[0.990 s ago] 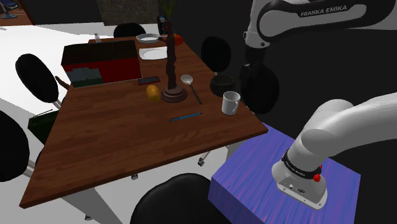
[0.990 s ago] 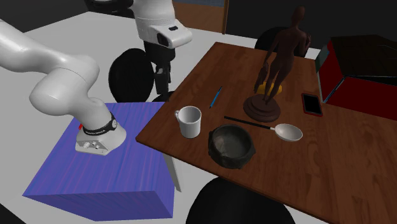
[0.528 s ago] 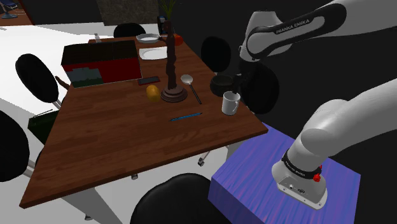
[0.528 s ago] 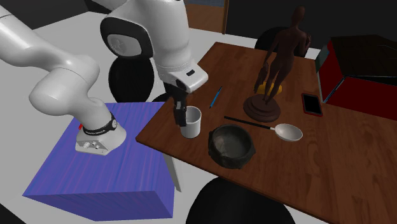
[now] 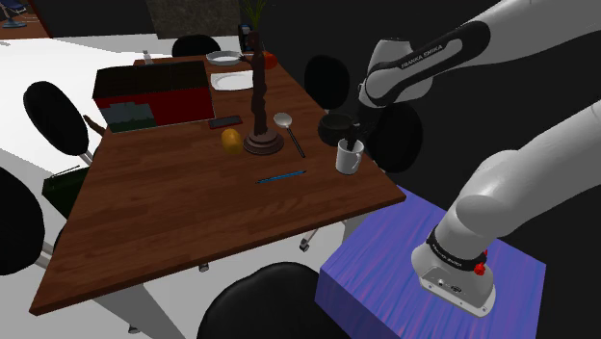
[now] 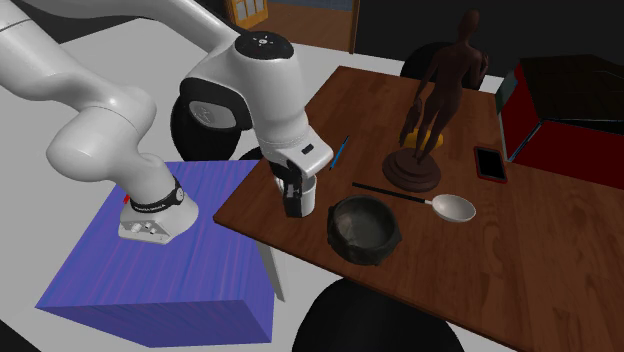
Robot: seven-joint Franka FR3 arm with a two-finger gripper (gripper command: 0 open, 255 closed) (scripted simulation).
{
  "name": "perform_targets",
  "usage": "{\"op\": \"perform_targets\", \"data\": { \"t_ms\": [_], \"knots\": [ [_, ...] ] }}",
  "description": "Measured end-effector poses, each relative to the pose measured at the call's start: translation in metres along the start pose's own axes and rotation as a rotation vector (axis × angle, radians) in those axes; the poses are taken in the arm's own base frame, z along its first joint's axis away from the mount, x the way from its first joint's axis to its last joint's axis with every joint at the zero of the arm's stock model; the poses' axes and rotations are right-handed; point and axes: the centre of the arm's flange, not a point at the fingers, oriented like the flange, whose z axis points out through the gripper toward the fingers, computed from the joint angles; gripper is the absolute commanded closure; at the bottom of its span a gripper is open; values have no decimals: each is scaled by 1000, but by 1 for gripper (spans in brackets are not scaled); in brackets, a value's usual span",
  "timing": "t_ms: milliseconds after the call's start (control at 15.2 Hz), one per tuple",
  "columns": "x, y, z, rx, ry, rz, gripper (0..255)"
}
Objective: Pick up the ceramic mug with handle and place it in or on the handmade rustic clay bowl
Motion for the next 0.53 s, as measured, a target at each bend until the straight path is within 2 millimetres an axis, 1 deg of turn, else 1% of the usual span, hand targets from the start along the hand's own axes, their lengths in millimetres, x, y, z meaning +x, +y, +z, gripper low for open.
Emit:
{"op": "perform_targets", "data": {
  "t_ms": [132, 528],
  "knots": [
    [0, 0, 11, 0, 0, 0, 0],
    [1, -1, 14, 0, 1, 0, 0]
  ]
}}
